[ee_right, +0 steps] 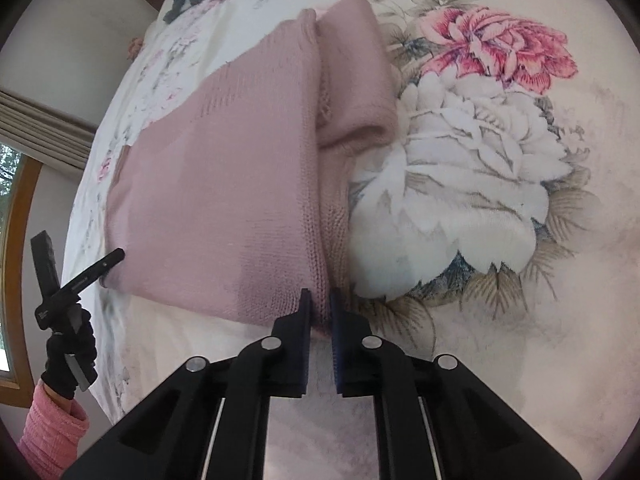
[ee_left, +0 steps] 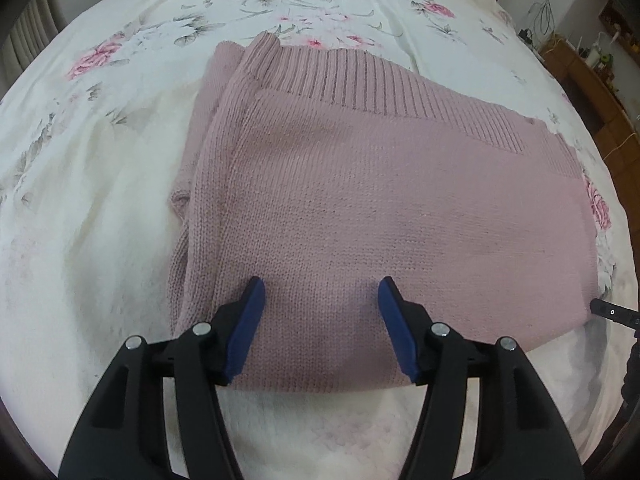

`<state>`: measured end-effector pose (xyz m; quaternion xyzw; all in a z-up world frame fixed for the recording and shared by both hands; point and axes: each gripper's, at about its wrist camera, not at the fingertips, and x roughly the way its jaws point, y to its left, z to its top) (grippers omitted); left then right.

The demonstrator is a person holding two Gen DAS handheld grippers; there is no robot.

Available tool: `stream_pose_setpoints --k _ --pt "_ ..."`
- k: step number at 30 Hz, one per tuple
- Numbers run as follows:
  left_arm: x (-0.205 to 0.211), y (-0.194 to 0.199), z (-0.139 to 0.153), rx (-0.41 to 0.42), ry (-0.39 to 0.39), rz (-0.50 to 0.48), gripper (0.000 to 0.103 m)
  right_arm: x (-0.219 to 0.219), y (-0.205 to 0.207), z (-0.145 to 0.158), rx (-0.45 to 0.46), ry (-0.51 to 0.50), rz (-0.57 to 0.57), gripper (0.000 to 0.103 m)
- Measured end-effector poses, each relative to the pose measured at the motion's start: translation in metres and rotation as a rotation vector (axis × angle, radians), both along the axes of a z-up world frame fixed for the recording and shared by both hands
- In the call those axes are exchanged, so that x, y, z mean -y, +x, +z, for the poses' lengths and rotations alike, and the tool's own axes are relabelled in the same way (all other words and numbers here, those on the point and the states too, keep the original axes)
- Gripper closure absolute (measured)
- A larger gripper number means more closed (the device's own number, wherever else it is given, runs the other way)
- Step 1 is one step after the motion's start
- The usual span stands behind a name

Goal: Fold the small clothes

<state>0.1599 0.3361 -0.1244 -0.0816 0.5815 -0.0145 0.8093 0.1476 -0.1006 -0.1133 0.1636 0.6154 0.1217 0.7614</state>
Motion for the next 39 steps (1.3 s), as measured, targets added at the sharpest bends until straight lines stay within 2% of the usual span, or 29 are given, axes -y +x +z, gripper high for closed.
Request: stream_pose_setpoints --k 8,10,11,12,14,18,25,32,34,36,38,39 --pt "0.001 0.002 -0.002 0.004 0.003 -0.005 0.042 -0.001 0.005 -0.005 -0.013 0.007 -0.002 0.094" --pt "0.003 0.003 0.001 -0.001 0.006 -0.001 0.042 0.001 0.006 0.000 -0.015 0.015 0.002 0.090" --pt "0.004 0.003 0.003 -0.002 0.006 0.000 0.042 0.002 0.007 0.004 -0.011 0.025 0.001 0.079" --pt "0.005 0.004 0.006 0.001 0.003 -0.001 0.042 0.006 0.009 0.012 0.010 0.030 -0.008 0.064" --pt "0.010 0.007 0.015 0.025 -0.005 -0.014 0.042 0.015 0.014 0.024 0.055 0.040 -0.037 0.049" --pt "0.024 0.021 0.026 0.056 -0.010 -0.039 0.041 0.033 0.033 0.025 0.052 0.119 -0.089 0.044" --pt "0.040 0.059 0.020 0.055 -0.021 -0.037 0.041 0.043 0.071 -0.002 0.015 0.209 -0.127 0.038" --pt "0.035 0.076 0.000 0.020 -0.046 -0.007 0.040 0.041 0.095 -0.017 0.025 0.245 -0.143 0.037" --pt "0.035 0.077 -0.003 0.017 -0.051 -0.008 0.039 0.039 0.101 -0.017 0.037 0.236 -0.144 0.044" --pt "0.036 0.079 -0.005 0.015 -0.047 -0.016 0.039 0.034 0.106 -0.019 0.043 0.225 -0.130 0.060" --pt "0.036 0.078 -0.006 0.015 -0.042 -0.024 0.039 0.033 0.107 -0.021 0.040 0.247 -0.129 0.070" --pt "0.036 0.078 -0.006 0.016 -0.040 -0.027 0.039 0.031 0.109 -0.022 0.038 0.254 -0.130 0.071"
